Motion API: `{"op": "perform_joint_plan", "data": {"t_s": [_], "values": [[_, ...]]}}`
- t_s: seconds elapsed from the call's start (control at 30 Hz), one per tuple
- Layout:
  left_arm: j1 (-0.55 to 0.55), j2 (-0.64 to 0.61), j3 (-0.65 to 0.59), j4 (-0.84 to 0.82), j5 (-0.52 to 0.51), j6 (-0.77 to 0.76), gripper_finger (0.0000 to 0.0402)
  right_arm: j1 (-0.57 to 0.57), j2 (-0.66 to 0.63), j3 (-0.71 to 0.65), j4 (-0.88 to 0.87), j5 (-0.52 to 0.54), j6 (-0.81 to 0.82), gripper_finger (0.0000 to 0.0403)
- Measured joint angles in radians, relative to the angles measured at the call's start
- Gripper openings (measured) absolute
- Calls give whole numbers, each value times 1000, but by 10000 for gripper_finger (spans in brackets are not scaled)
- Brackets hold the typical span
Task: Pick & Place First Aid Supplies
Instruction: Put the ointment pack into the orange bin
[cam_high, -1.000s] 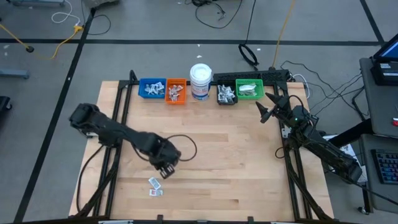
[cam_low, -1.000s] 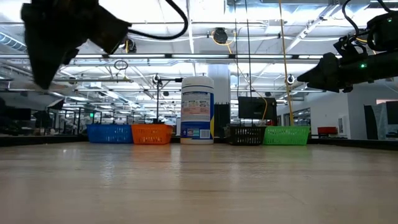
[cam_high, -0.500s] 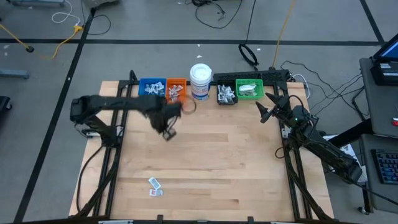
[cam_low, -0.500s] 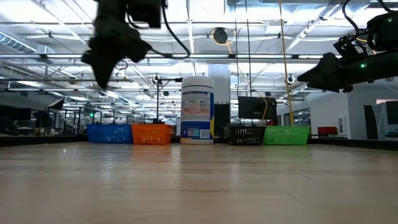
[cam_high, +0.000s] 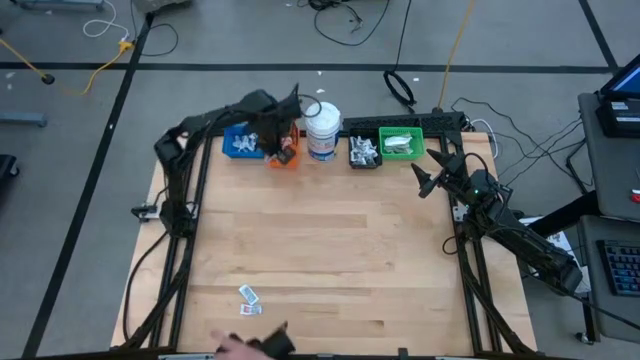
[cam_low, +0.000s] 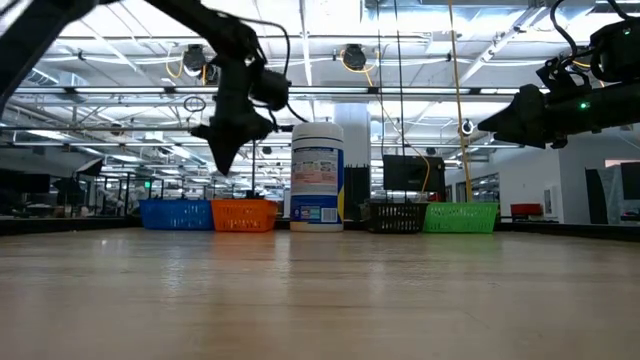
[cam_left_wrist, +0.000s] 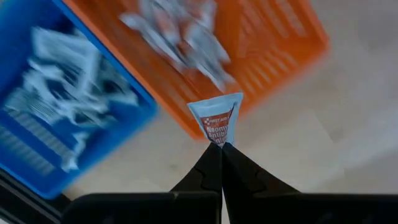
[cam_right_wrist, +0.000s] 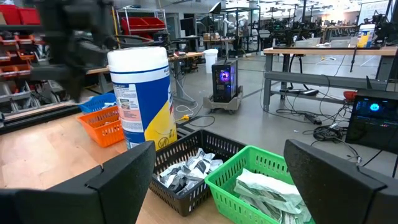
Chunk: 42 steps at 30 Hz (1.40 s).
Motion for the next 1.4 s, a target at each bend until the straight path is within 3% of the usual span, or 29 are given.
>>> {"op": "perform_joint_plan", "data": {"t_s": [0.33,0.5,0.7,0.87,1.0,1.13,1.4], "values": [[106,101,81,75,-5,27,2,0,0,0,0,0,0,352],[109,100,81,124,1,-1,26,0,0,0,0,0,0,352],[108,100,81,135,22,-30,111,0,0,0,0,0,0,352],[108,82,81,112,21,-118,202,0,0,0,0,0,0,352],[91,36,75,75,22,-201,251,0,0,0,0,0,0,352],[46,-54,-6,109,21,-309,281,0,0,0,0,0,0,352],[-160,-329,-340,282,26,-626,307,0,0,0,0,0,0,352]]}}
